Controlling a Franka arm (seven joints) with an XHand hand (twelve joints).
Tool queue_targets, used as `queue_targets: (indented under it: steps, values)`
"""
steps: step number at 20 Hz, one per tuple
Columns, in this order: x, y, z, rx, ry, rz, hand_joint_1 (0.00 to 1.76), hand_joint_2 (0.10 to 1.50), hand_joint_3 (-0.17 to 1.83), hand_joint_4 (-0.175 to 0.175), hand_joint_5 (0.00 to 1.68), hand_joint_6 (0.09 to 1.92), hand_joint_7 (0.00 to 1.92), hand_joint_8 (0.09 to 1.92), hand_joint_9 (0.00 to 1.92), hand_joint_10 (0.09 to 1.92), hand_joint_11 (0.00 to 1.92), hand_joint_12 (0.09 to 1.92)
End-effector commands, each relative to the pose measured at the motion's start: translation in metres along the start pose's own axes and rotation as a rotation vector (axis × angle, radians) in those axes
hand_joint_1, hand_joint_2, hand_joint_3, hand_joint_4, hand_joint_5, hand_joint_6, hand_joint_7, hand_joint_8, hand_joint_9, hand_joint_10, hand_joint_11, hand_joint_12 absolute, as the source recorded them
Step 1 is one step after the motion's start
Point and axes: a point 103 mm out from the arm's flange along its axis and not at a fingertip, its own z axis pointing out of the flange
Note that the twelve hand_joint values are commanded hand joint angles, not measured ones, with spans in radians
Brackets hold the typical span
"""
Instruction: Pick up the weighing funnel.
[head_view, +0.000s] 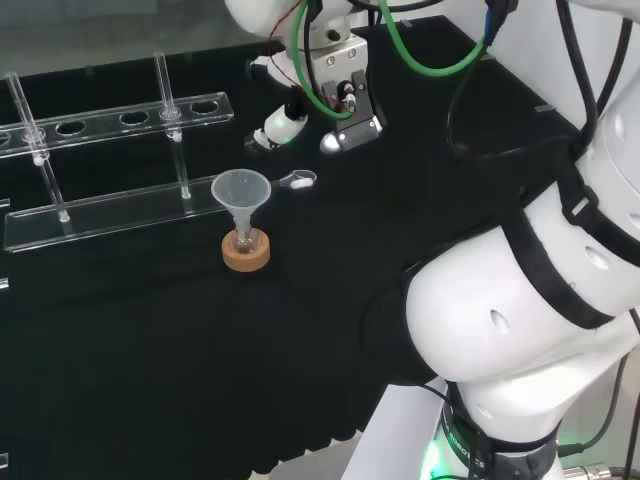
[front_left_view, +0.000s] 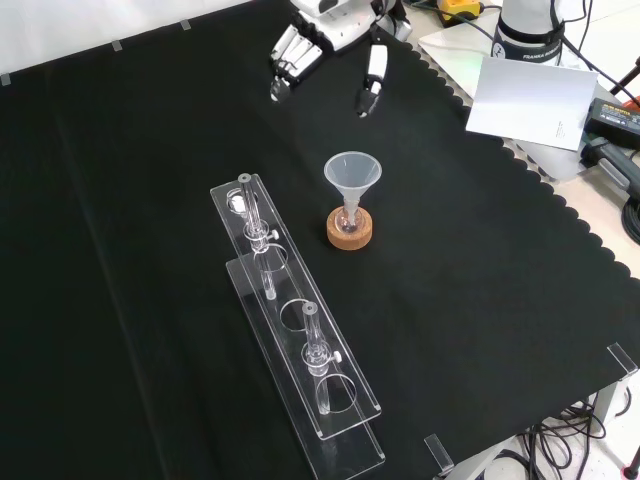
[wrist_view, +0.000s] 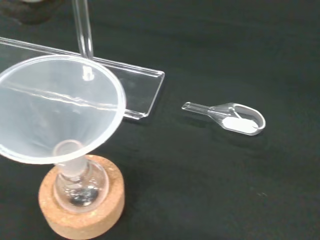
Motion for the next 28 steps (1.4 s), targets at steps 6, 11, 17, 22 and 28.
queue_targets:
  steps: [6, 11, 17, 22, 28]
  values:
    - [-0.097, 0.028, 0.021, 0.102, -0.035, 0.122, 0.72, 0.69, 0.33, -0.059, 0.40, 0.09, 0.33, 0.70, 0.58, 0.61, 0.47, 1.33]
    - [-0.117, 0.043, 0.035, 0.133, -0.056, 0.151, 0.76, 0.68, 0.35, -0.055, 0.45, 0.09, 0.38, 0.70, 0.61, 0.60, 0.48, 1.32]
    - [-0.122, 0.067, 0.065, 0.178, -0.034, 0.148, 0.78, 0.67, 0.39, -0.049, 0.51, 0.09, 0.43, 0.69, 0.66, 0.57, 0.50, 1.31]
    - [-0.117, 0.089, 0.097, 0.203, -0.005, 0.128, 0.79, 0.66, 0.41, -0.044, 0.55, 0.09, 0.47, 0.68, 0.68, 0.56, 0.51, 1.30]
    - [-0.111, 0.114, 0.125, 0.226, 0.002, 0.102, 0.79, 0.64, 0.44, -0.043, 0.58, 0.09, 0.49, 0.67, 0.70, 0.54, 0.51, 1.29]
